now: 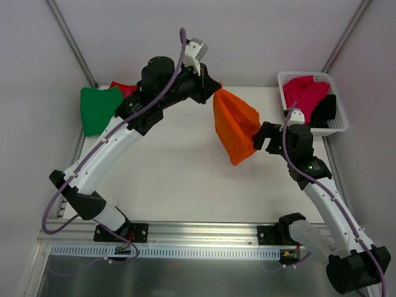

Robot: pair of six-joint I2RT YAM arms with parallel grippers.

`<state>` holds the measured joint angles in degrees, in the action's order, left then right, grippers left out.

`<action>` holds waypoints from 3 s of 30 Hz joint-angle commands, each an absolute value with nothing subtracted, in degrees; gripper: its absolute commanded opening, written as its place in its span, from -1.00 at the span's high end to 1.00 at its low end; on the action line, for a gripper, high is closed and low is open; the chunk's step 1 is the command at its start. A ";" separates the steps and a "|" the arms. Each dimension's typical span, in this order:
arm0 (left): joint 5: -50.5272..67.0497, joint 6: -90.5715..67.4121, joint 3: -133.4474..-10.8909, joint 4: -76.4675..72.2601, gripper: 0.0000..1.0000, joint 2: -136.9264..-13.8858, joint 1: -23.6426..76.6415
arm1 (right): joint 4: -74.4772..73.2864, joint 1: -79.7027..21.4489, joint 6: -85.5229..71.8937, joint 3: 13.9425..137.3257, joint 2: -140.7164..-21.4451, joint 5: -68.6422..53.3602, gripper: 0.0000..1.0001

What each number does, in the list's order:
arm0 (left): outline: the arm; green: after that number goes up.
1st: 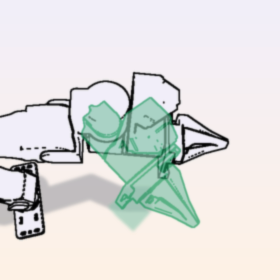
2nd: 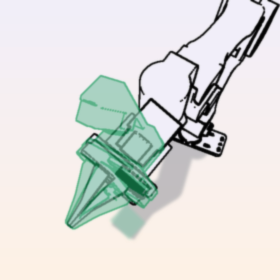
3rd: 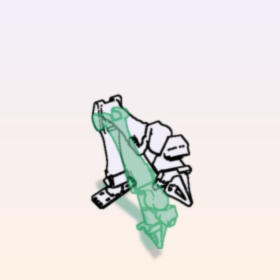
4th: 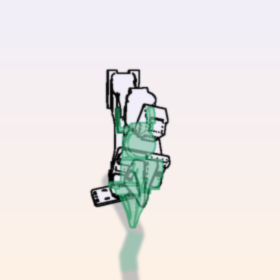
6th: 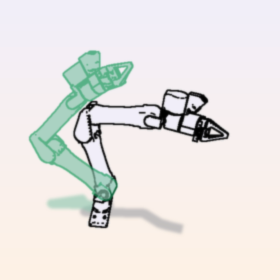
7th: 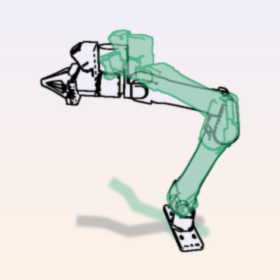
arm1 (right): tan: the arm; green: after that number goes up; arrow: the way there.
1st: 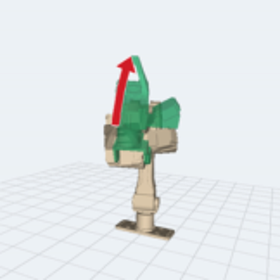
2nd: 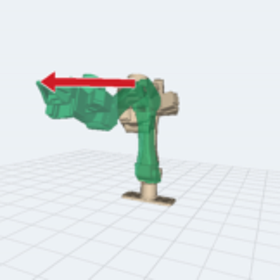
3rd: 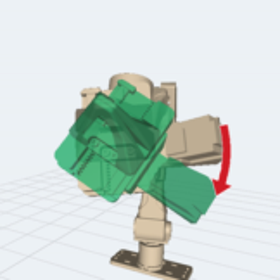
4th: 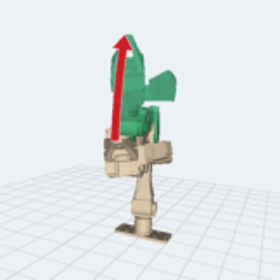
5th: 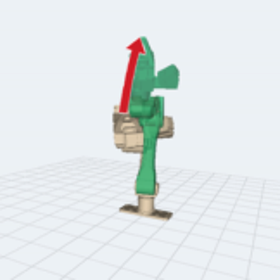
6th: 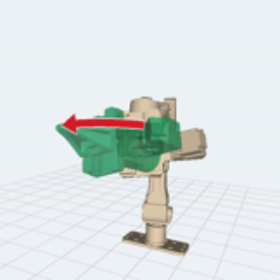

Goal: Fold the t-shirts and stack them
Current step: Move the tshirt to the center of the board

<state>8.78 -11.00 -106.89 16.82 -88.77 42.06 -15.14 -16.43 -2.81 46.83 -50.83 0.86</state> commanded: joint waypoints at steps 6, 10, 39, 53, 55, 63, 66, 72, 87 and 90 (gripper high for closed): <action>4.43 -7.21 -94.41 9.33 1.00 -67.27 42.54 | -22.21 -16.26 -10.45 46.05 -44.39 32.66 -0.99; -18.68 -9.40 -88.96 9.84 1.00 -63.28 42.54 | -25.84 -16.35 -14.59 45.97 -43.24 42.53 -0.99; 10.51 -1.84 -111.56 27.60 1.00 -89.75 47.46 | -28.30 -15.82 -15.20 46.23 -43.33 44.91 -0.99; -27.87 -26.88 -69.62 26.90 -0.98 -77.60 46.76 | -28.21 -15.91 -15.38 47.11 -45.71 42.01 -0.99; -26.20 -28.73 -68.30 26.63 -0.98 -77.70 46.93 | -28.21 -15.82 -15.03 46.76 -45.01 42.10 -0.99; -6.86 -32.25 -64.16 17.14 -0.98 -77.78 53.76 | -28.21 -15.82 -14.59 46.58 -44.83 43.06 -0.99; -6.77 -36.90 -62.14 17.14 -0.98 -77.96 57.82 | -28.21 -15.73 -14.50 46.58 -45.00 43.42 -0.99; -4.04 -45.52 -55.11 16.79 -0.77 -80.85 64.07 | -28.21 -15.73 -14.94 46.76 -45.96 42.72 -0.99; 1.67 -43.08 -55.80 8.88 -0.18 -94.22 66.71 | -28.30 -15.64 -14.94 46.32 -44.91 42.36 -0.99; 1.32 -41.67 -57.47 8.88 0.02 -95.62 66.80 | -28.30 -15.56 -14.68 46.49 -44.91 42.45 -0.99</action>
<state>0.12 -44.03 -54.35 10.98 -94.56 66.08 -27.94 -15.97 -14.76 46.15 -45.71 41.58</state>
